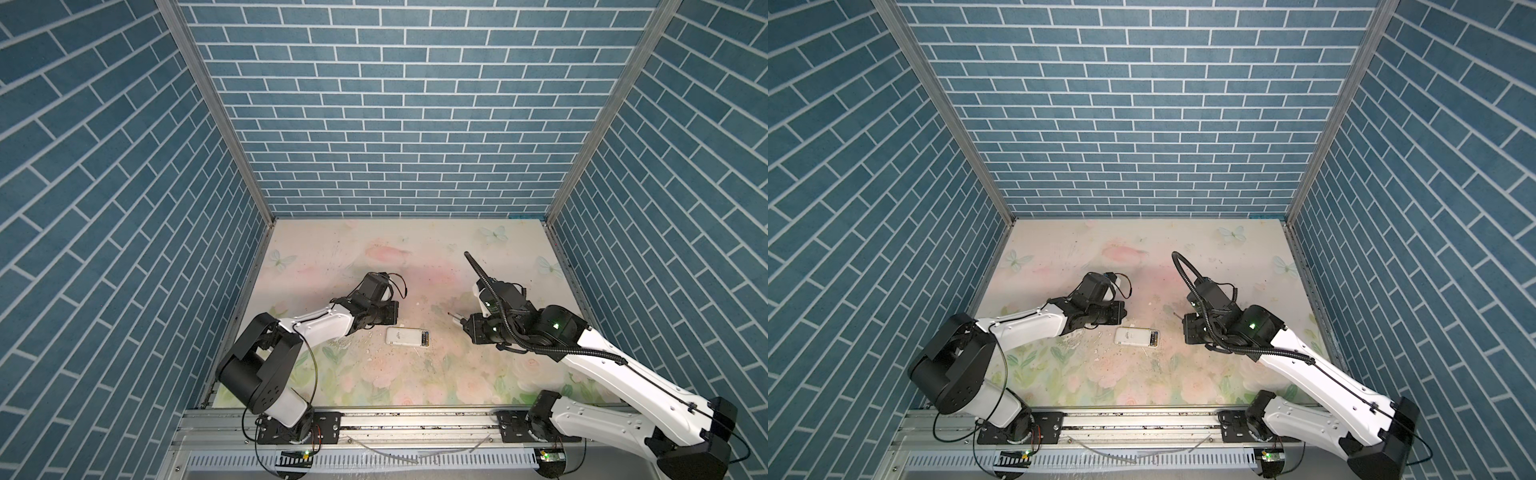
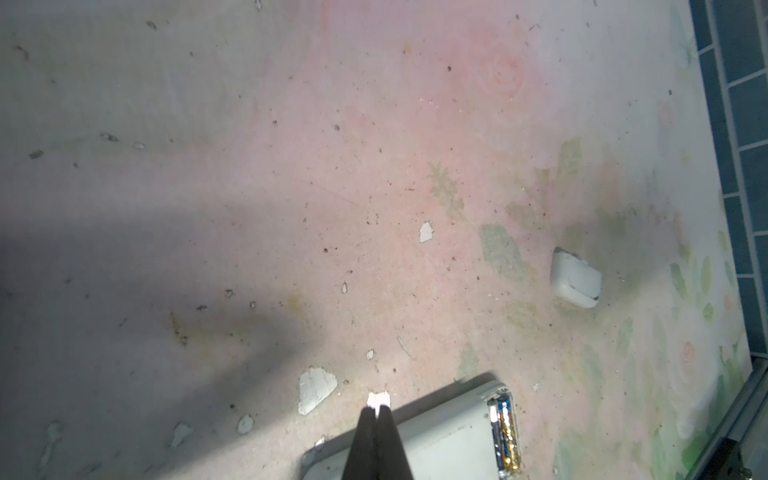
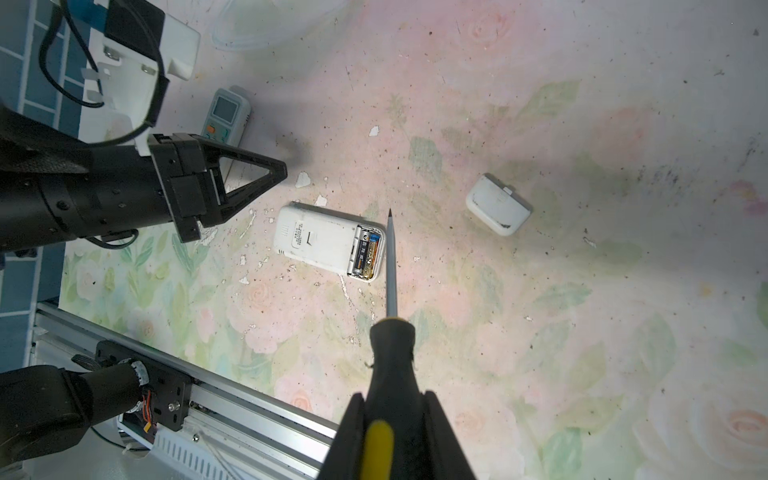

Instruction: Unload the batteries from the remote control

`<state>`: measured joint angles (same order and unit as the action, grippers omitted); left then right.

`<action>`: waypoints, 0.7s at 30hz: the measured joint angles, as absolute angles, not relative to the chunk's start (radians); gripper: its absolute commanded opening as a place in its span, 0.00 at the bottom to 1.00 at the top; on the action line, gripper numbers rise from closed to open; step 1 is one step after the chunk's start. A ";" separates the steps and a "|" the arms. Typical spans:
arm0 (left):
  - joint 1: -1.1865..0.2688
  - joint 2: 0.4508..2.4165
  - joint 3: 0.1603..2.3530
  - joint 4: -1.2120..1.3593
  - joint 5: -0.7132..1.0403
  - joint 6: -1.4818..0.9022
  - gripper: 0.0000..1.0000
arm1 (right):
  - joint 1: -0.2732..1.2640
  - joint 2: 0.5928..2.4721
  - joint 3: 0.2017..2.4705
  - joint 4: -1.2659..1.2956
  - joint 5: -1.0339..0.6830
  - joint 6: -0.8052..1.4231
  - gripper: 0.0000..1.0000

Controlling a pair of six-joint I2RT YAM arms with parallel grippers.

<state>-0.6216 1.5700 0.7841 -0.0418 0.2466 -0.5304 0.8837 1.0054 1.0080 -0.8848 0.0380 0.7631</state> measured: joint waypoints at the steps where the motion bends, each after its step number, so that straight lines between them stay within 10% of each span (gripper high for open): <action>1: -0.625 1.576 0.783 -0.042 0.247 -0.528 0.00 | 0.884 1.005 1.008 -0.892 0.038 0.765 0.00; 21: -0.672 1.608 0.715 0.014 0.199 -0.521 0.00 | 0.886 1.046 1.008 -0.915 0.030 0.814 0.00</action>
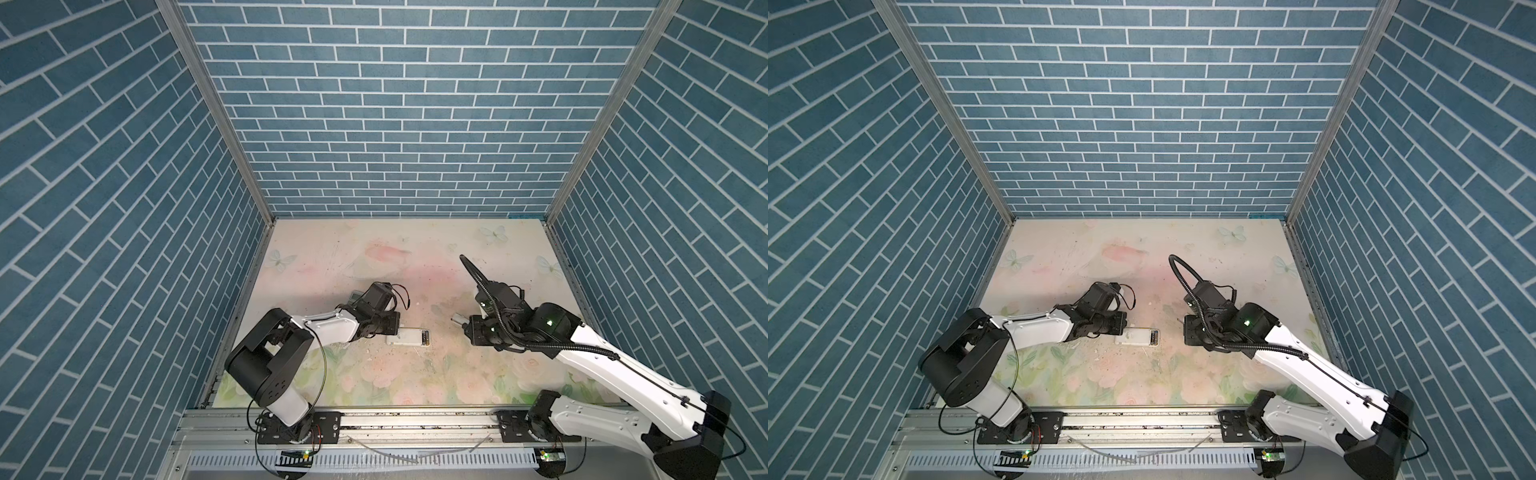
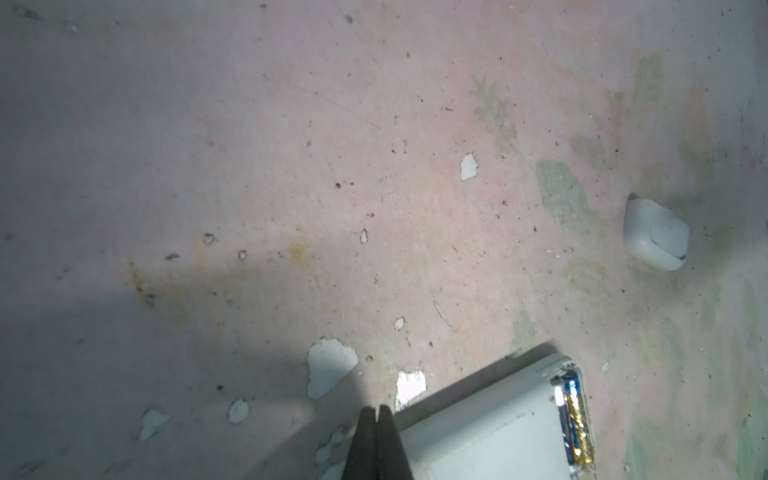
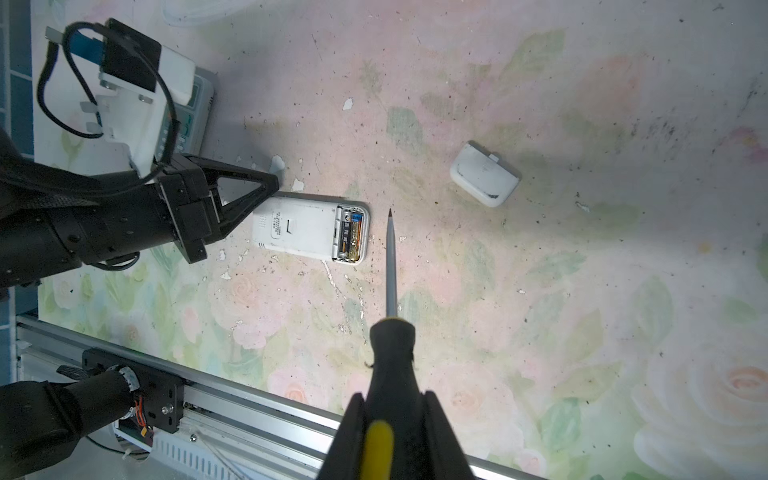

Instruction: Unload the batteries from the remote control

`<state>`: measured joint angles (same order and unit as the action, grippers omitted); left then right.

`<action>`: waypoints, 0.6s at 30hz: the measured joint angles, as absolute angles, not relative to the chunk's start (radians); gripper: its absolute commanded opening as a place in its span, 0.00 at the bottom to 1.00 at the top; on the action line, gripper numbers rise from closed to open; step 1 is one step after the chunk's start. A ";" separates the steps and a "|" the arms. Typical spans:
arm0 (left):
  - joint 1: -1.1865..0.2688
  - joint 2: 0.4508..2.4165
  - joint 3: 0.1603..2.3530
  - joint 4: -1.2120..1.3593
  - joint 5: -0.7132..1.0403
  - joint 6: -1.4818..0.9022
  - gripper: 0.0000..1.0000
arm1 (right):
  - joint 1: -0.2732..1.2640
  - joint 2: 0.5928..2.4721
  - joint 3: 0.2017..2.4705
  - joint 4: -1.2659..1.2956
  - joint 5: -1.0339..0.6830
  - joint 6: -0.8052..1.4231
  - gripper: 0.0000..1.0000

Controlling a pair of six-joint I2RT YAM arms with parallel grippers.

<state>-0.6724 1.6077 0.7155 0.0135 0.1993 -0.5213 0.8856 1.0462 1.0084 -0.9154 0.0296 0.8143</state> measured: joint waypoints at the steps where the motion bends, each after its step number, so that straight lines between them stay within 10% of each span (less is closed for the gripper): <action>1: -0.675 1.604 0.708 0.021 0.198 -0.524 0.00 | 0.886 1.050 1.008 -0.915 0.029 0.815 0.00; 10: -0.759 1.513 0.598 0.039 0.183 -0.601 0.00 | 0.886 1.064 1.008 -0.915 0.023 0.833 0.00; 18: -0.778 1.449 0.579 0.003 0.150 -0.648 0.54 | 0.886 1.117 1.008 -0.900 0.002 0.842 0.00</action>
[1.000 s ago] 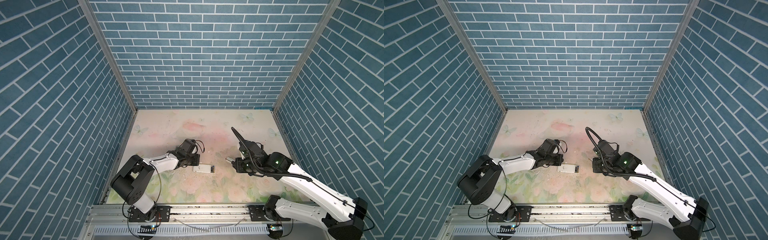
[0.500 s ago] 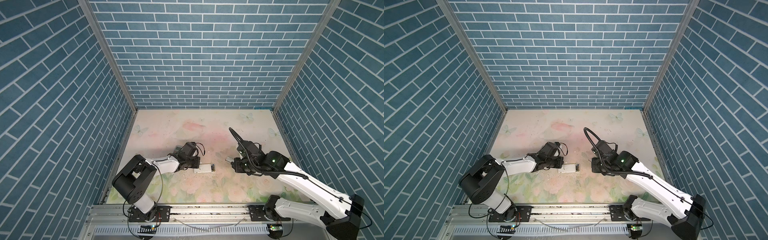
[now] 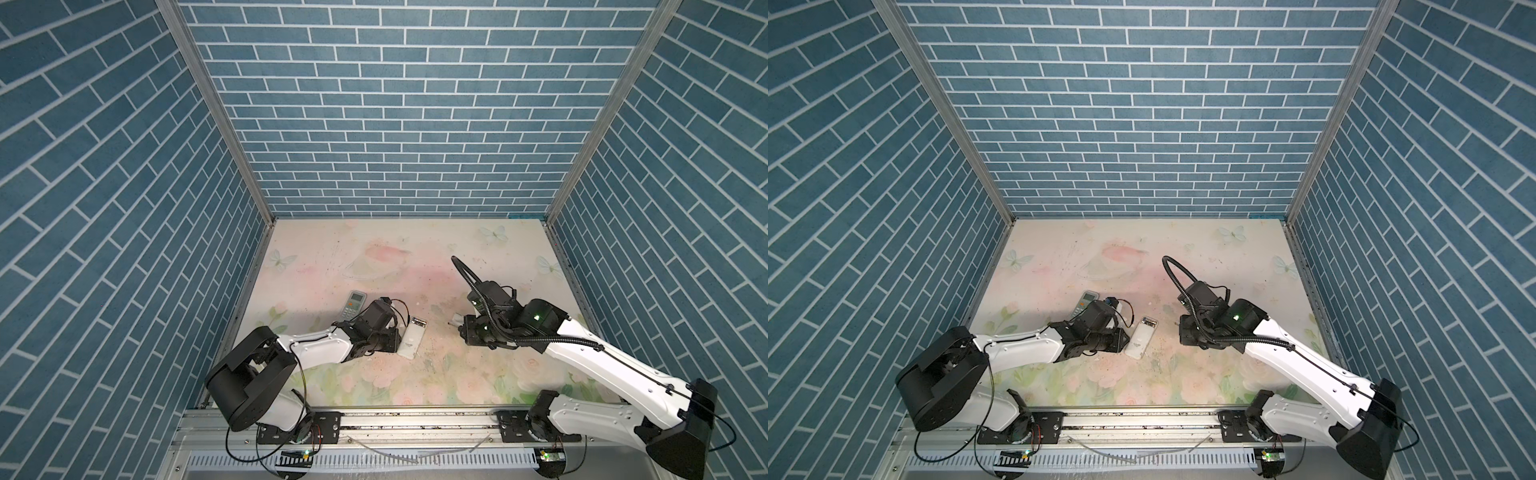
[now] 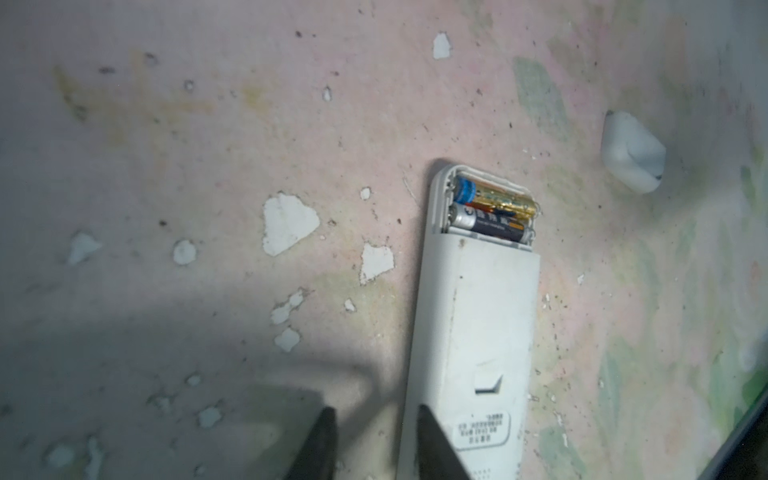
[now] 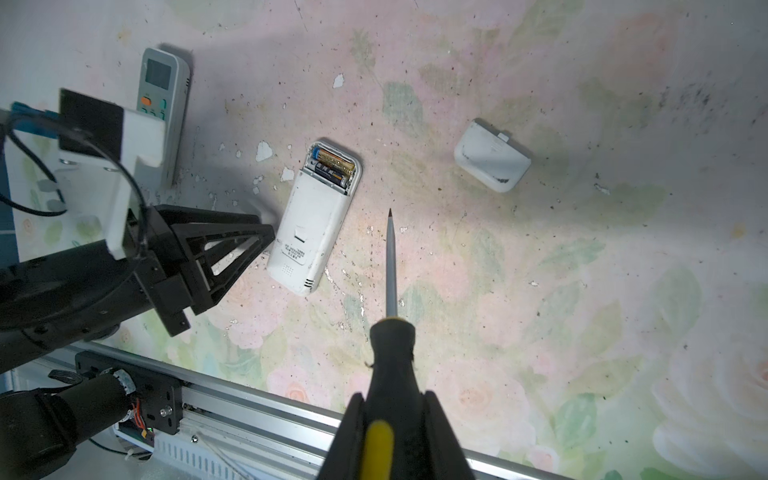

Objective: Unload the batteries from the remote control
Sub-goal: 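Grasp the opened remote with the left gripper, battery end toward the screwdriver, then lift the remote with the left gripper while the right brings the screwdriver tip close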

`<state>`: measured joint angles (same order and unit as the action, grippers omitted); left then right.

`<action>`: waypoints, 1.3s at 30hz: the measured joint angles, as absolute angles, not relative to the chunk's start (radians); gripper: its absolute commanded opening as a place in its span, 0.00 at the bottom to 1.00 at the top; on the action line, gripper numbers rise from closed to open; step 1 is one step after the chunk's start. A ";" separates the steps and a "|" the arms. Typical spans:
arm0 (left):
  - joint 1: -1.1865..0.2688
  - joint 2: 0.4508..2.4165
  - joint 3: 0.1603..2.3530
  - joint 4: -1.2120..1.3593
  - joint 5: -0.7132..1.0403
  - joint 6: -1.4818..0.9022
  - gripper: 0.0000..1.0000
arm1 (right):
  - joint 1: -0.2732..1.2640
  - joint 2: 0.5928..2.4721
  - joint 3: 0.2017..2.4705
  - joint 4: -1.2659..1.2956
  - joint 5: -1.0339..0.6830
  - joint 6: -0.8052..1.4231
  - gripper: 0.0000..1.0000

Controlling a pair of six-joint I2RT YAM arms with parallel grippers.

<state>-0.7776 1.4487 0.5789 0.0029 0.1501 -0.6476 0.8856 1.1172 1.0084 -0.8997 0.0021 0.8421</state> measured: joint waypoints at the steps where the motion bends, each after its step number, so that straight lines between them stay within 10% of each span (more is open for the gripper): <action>1: -0.777 1.438 0.579 -0.007 0.147 -0.649 0.58 | 0.886 1.122 1.008 -0.899 0.000 0.842 0.00; 39: -0.966 1.591 0.750 -0.113 -0.009 -0.385 0.74 | 0.778 1.233 0.997 -0.652 -0.174 0.965 0.00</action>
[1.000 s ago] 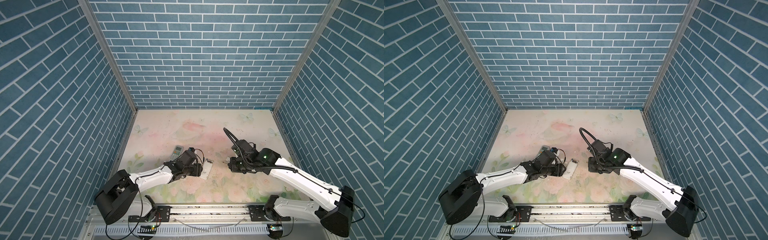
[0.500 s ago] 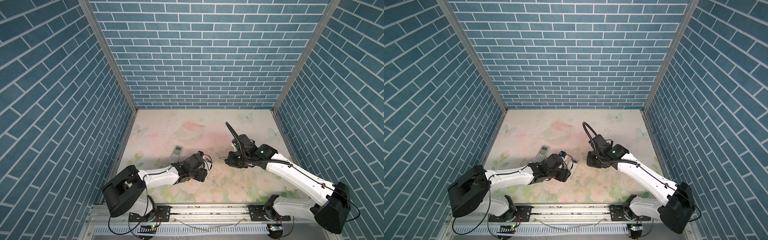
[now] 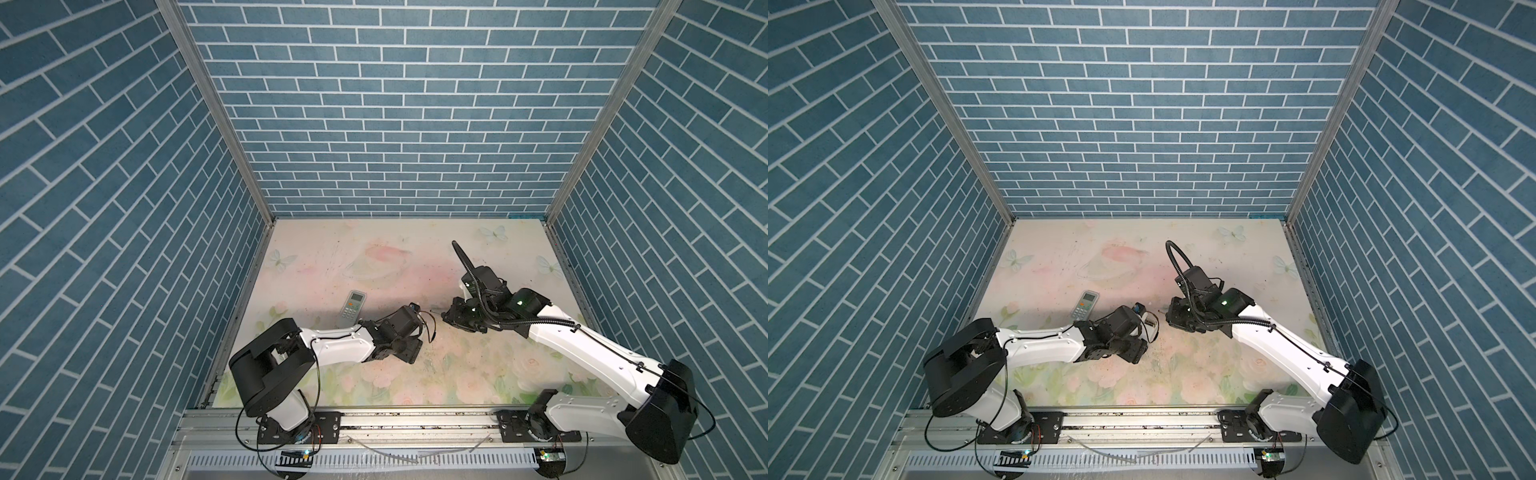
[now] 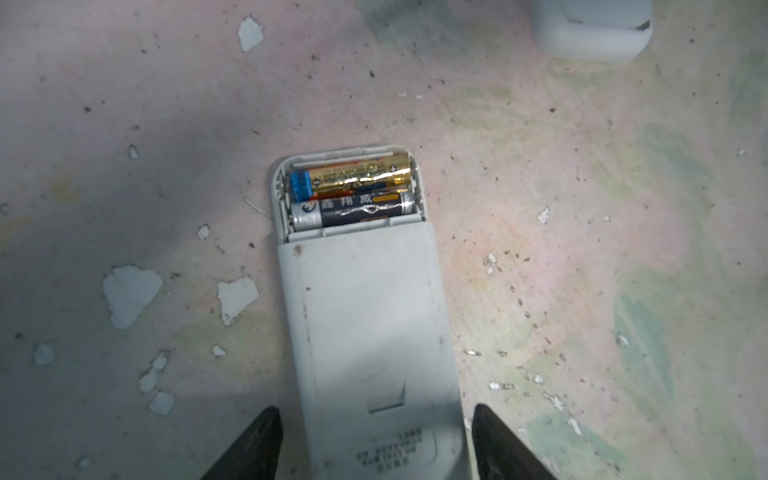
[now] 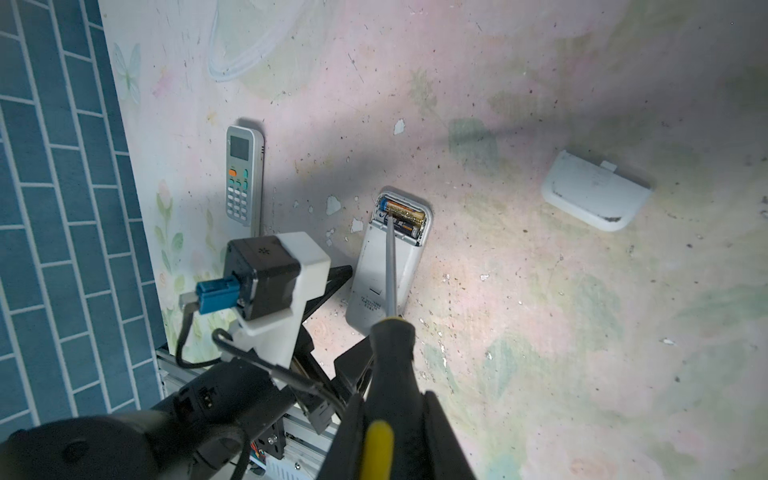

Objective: Unload the batteries from the remote control
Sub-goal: 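Lift the remote with the left gripper while the right brings the screwdriver tip close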

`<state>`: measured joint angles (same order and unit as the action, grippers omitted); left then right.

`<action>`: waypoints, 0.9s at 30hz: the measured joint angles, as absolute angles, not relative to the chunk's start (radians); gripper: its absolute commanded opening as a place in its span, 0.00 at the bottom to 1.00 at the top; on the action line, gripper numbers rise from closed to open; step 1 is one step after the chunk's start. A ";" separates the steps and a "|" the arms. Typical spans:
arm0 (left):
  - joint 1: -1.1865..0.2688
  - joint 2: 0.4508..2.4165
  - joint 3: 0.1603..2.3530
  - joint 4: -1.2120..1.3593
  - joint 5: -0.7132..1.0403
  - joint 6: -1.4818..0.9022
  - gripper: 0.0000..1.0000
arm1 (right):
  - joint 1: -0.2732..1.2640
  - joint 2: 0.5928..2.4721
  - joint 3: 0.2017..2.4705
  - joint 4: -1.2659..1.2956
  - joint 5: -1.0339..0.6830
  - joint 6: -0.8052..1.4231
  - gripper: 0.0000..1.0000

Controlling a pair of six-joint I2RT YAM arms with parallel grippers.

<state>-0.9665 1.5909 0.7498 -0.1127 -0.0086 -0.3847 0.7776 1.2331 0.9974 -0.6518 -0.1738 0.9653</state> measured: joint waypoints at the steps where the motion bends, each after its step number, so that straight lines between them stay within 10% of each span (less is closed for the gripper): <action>1: -0.968 1.594 0.752 -0.115 -0.011 -0.380 0.74 | 0.778 1.233 0.989 -0.648 -0.175 0.973 0.00; 27: -0.987 1.648 0.780 -0.076 -0.067 -0.343 0.49 | 0.777 1.282 0.907 -0.572 -0.214 1.074 0.00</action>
